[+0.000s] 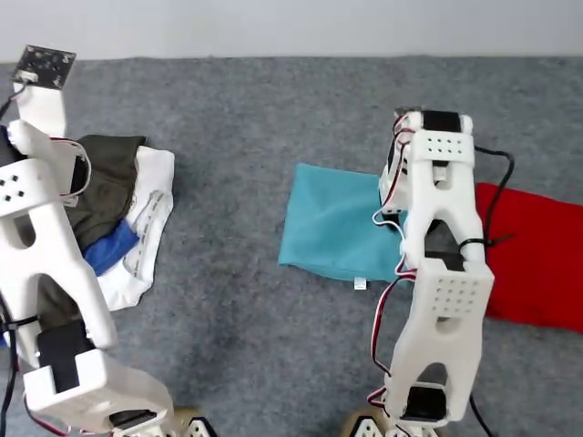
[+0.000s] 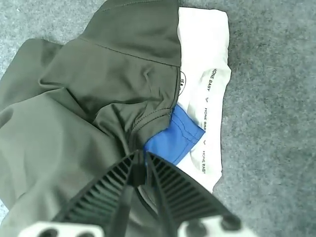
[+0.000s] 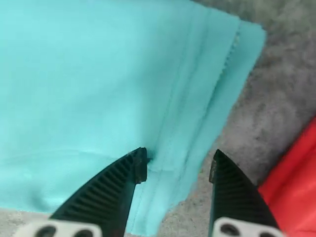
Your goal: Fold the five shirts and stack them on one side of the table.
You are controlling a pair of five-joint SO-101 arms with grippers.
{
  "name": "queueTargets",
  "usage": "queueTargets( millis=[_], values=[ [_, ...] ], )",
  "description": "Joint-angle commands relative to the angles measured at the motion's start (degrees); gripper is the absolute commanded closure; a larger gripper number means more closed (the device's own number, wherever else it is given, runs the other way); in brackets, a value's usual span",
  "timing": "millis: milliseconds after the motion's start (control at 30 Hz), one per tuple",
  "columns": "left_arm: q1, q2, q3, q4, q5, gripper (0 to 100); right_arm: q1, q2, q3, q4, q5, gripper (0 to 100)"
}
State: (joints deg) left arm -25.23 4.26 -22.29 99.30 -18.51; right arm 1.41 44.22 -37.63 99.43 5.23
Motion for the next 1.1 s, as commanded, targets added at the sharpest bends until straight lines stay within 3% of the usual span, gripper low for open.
queueTargets(
  millis=[0,100,200,333,433,633,733,900,1000,1067],
  values=[
    [0.18,-2.81,-0.22,-0.88,-0.62,99,0.84,4.62,-0.62,-2.24,-0.62,78.3],
    [0.18,-2.81,-0.22,-0.88,-0.62,99,0.13,9.89,-0.70,-4.18,-0.35,84.0],
    [0.18,-2.81,-0.13,-0.88,-0.62,99,0.22,11.21,-3.60,-3.65,2.20,97.8],
    [0.18,-2.81,-0.13,-0.97,-0.62,99,2.59,11.30,-9.14,-3.47,9.14,99.2],
    [0.18,-2.81,-0.13,-0.97,-0.62,99,5.23,12.35,-14.86,-4.35,19.25,98.9],
    [1.76,-2.73,-0.13,-0.97,-0.62,99,6.64,17.36,-27.16,-11.82,51.52,98.9],
    [3.52,-2.73,-0.13,-0.97,-0.62,99,5.49,20.00,-34.11,-13.85,60.04,98.9],
    [5.80,-2.73,-0.13,-0.97,-0.35,99,3.91,22.90,-41.85,-10.33,61.89,97.6],
    [6.15,-2.73,-0.13,-0.97,-0.35,99,4.00,22.90,-46.86,-5.05,59.69,87.8],
    [6.15,-2.64,-0.13,-0.97,-0.53,99,4.00,22.90,-51.16,-2.24,53.63,80.5]
  ],
)
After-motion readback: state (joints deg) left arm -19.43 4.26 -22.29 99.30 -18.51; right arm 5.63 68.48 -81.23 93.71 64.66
